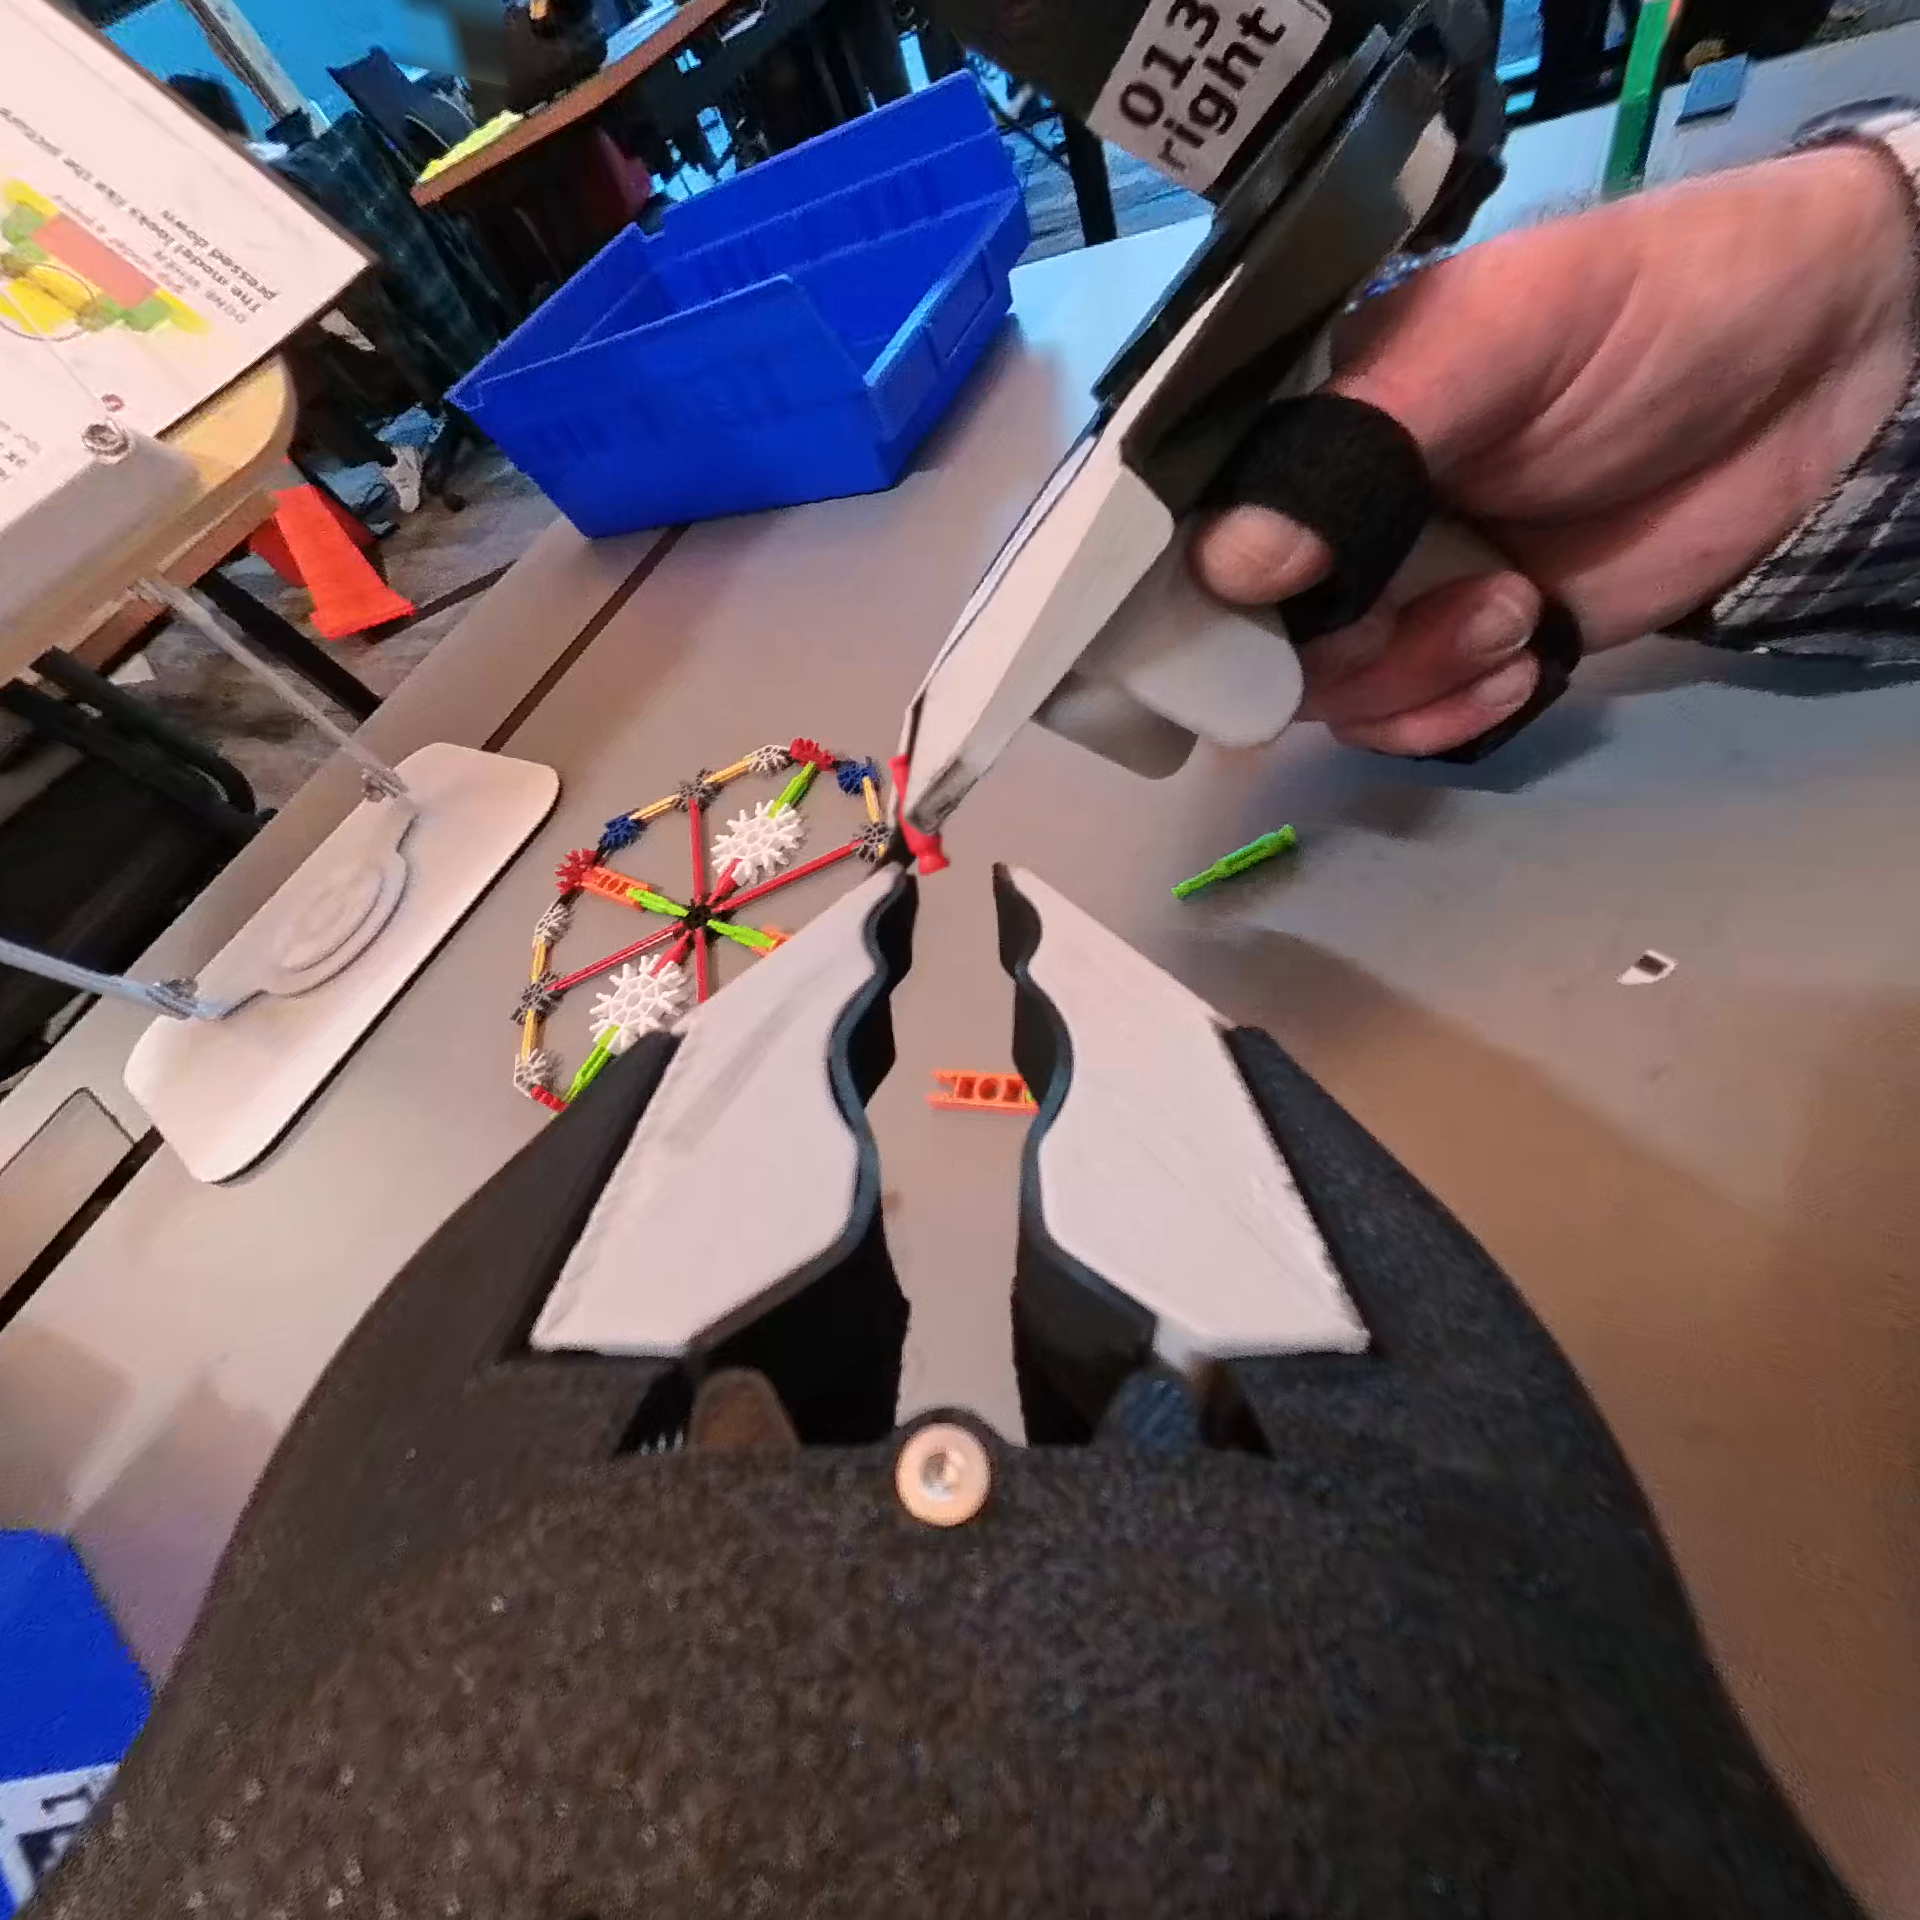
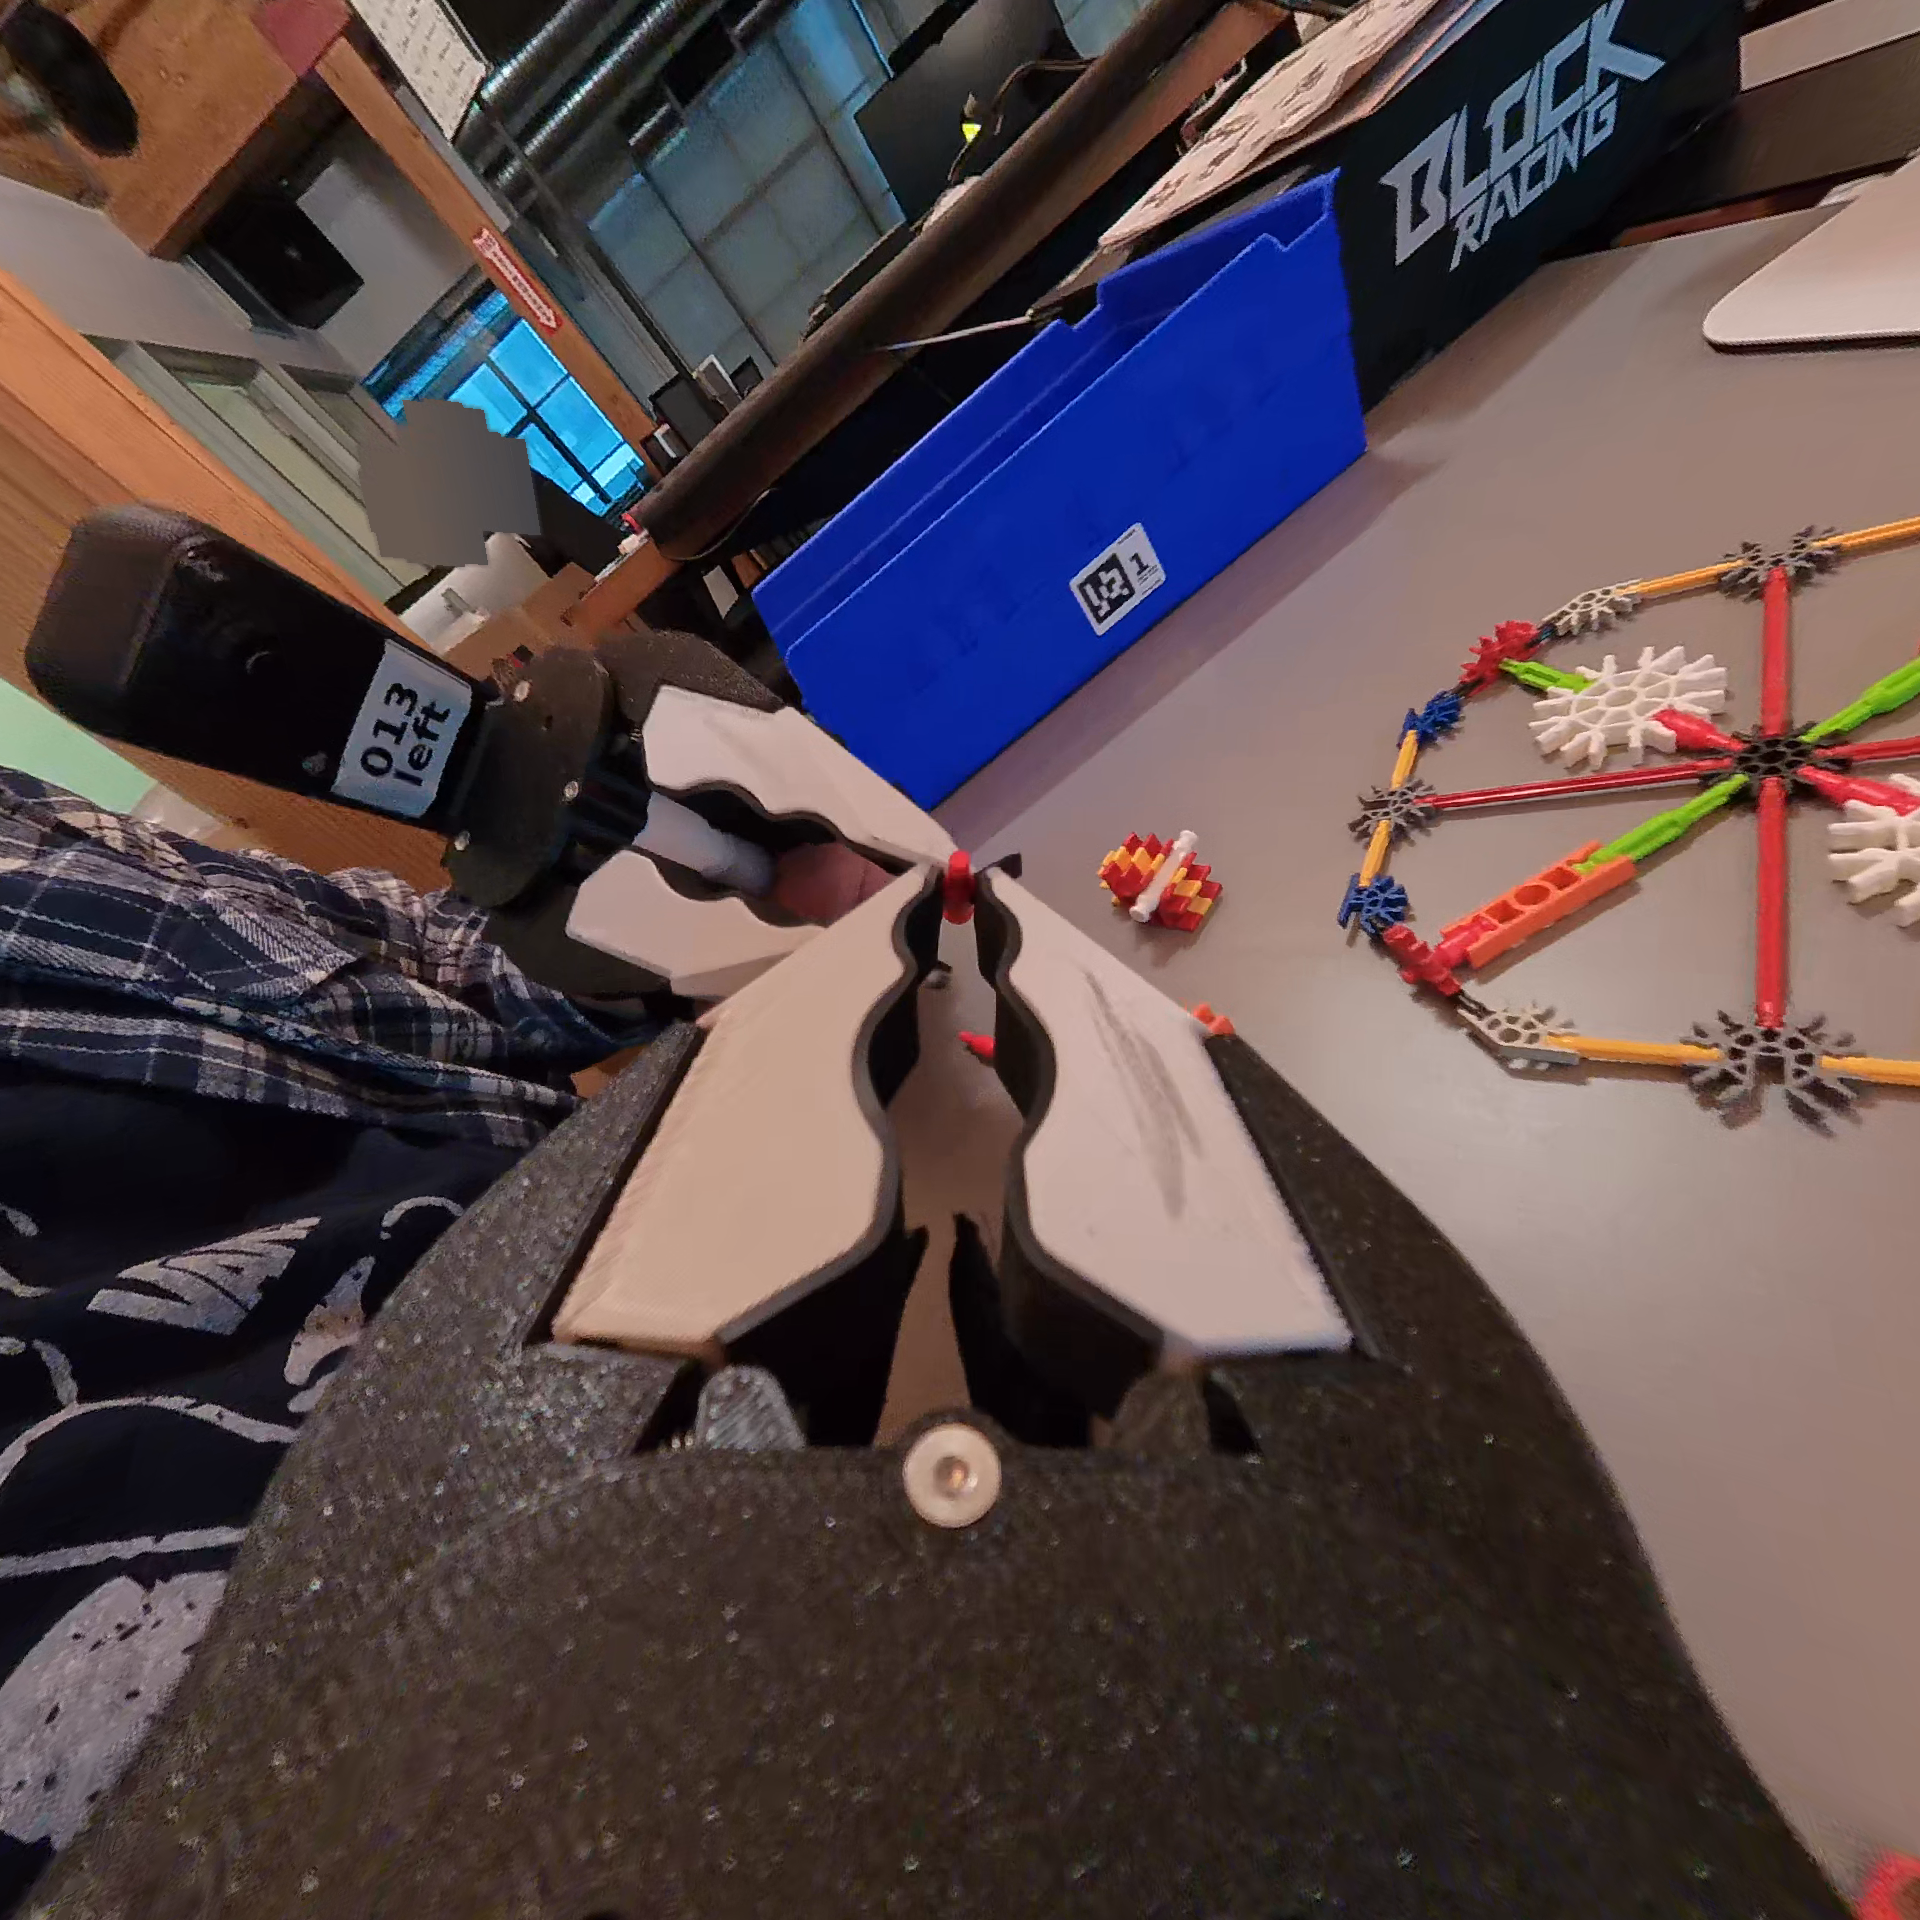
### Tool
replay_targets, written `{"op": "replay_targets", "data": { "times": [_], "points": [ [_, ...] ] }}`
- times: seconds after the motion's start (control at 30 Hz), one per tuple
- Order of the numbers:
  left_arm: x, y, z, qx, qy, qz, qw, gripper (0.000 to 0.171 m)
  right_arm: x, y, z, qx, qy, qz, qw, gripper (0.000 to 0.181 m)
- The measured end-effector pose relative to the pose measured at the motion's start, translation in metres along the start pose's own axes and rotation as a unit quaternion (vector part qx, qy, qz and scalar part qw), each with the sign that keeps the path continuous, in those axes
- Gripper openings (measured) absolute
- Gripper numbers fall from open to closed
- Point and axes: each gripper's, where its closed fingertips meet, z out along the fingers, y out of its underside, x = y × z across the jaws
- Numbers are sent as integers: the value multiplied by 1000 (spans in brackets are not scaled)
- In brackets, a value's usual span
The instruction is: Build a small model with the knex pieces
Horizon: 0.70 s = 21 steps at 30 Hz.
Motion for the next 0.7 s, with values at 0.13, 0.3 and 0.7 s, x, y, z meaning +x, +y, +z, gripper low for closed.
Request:
{"op": "replay_targets", "data": {
  "times": [0.13, 0.3, 0.7],
  "points": [
    [-1, -1, 0, 4, -5, -19, 1000, 11, -3, 0, 2, 3, -3, 2, 1000, 4],
    [2, 2, 0, 4, 0, -25, 1000, 4, -4, 6, 3, -2, -2, 2, 1000, 4],
    [10, 11, -1, -28, 45, 92, 994, 3, 1, 16, -8, -76, 28, -71, 994, 13]
  ]
}}
